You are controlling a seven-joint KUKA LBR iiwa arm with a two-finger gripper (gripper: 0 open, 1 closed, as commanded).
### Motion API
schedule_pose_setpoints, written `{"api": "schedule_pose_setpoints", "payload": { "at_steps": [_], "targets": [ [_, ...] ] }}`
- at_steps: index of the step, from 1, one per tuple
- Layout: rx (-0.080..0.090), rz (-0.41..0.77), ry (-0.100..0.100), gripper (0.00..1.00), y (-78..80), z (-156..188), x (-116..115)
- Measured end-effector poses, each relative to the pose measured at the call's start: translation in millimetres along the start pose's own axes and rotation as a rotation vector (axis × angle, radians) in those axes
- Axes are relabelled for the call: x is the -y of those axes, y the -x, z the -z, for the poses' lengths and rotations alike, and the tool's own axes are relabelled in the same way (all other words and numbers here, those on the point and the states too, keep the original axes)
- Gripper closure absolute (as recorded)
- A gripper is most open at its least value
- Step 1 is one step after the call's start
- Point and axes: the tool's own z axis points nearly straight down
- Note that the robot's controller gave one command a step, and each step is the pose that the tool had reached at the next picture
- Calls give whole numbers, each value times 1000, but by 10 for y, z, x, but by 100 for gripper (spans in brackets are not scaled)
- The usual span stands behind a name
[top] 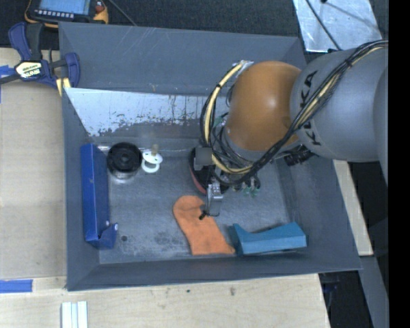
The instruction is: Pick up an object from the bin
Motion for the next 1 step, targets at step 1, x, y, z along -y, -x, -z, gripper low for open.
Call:
{"api": "schedule_pose_setpoints", "payload": {
  "at_steps": [1],
  "targets": [
    [7,-1,0,0,13,46,3]
  ]
}}
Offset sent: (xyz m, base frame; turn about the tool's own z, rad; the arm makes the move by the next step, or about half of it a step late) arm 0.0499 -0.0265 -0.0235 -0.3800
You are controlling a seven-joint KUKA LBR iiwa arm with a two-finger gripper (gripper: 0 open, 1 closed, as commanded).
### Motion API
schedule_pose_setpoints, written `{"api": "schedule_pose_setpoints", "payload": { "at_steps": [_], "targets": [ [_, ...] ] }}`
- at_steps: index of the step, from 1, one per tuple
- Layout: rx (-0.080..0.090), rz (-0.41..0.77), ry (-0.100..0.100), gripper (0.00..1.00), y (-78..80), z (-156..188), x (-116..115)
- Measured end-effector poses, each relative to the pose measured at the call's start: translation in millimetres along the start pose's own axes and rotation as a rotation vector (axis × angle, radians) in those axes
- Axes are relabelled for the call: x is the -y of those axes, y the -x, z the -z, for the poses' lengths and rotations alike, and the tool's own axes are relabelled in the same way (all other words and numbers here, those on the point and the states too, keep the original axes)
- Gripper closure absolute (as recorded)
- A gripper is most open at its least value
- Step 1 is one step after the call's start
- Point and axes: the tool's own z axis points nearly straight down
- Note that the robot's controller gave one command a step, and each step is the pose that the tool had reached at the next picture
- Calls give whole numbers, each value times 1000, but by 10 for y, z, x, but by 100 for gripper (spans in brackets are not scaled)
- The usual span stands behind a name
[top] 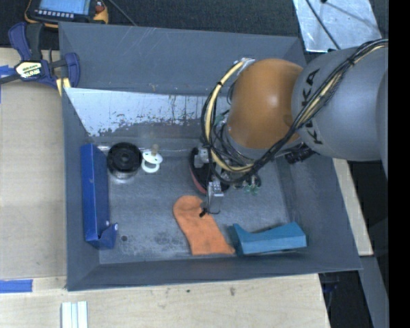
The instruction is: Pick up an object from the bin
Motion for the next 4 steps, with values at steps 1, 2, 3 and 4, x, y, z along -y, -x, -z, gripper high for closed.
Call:
{"api": "schedule_pose_setpoints", "payload": {
  "at_steps": [1,2,3,4],
  "targets": [
    [2,133,1,0,163,-74,58],
    [9,411,0,0,378,-511,163],
    [5,513,0,100,327,-729,276],
    [5,512,0,100,327,-728,276]
  ]
}}
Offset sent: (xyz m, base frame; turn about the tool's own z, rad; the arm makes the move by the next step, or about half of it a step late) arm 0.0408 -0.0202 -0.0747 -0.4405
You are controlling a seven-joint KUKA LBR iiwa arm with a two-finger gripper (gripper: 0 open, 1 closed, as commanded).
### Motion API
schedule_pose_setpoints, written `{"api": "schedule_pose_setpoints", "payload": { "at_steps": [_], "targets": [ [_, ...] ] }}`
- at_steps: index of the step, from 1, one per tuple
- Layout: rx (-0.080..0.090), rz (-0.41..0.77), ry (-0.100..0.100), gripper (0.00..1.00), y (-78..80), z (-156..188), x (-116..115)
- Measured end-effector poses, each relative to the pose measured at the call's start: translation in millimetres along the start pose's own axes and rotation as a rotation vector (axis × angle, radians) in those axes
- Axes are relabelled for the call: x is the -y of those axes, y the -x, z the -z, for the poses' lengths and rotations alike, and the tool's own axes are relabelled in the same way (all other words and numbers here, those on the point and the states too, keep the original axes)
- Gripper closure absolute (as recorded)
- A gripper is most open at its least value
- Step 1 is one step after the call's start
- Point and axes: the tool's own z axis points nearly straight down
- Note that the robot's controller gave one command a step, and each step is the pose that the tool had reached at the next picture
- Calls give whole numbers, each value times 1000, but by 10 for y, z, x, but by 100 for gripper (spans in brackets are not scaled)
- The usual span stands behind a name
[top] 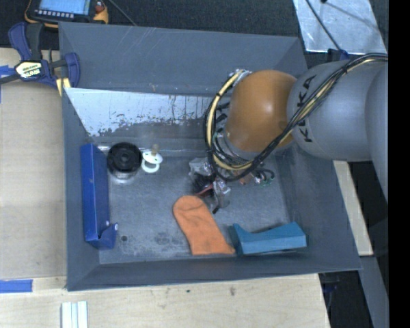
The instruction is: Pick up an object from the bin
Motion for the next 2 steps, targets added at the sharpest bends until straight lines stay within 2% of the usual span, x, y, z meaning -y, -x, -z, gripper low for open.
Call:
{"api": "schedule_pose_setpoints", "payload": {
  "at_steps": [1,2],
  "targets": [
    [-6,-4,2,100,-155,44,-384],
    [-6,-4,2,100,-155,44,-383]
  ]
}}
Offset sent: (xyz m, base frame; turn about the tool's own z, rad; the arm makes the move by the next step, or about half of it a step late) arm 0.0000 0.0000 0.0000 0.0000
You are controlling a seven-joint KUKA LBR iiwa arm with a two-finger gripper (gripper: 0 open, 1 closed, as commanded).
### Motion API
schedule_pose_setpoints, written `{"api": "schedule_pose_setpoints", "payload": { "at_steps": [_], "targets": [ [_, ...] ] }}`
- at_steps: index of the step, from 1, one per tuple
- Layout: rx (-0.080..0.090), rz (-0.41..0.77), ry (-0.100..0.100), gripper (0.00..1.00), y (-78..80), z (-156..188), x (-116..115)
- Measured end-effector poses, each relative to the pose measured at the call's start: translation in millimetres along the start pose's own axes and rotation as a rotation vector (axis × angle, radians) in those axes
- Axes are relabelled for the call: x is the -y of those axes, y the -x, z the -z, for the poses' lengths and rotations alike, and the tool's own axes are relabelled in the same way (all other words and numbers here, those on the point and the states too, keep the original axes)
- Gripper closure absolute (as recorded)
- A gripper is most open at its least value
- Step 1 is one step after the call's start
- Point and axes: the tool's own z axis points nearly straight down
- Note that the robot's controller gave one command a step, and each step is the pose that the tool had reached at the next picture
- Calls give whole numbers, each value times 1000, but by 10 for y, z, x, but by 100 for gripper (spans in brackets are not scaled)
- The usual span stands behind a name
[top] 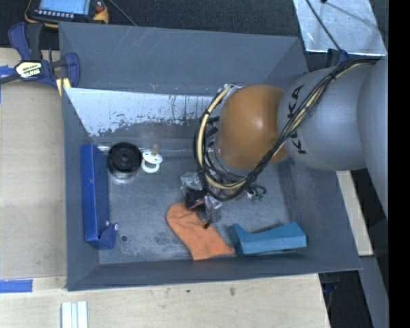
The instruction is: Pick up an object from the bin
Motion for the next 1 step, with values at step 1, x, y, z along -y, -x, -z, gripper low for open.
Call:
{"api": "schedule_pose_setpoints", "payload": {
  "at_steps": [1],
  "targets": [
    [1,34,-1,100,-58,1264,449]
  ]
}}
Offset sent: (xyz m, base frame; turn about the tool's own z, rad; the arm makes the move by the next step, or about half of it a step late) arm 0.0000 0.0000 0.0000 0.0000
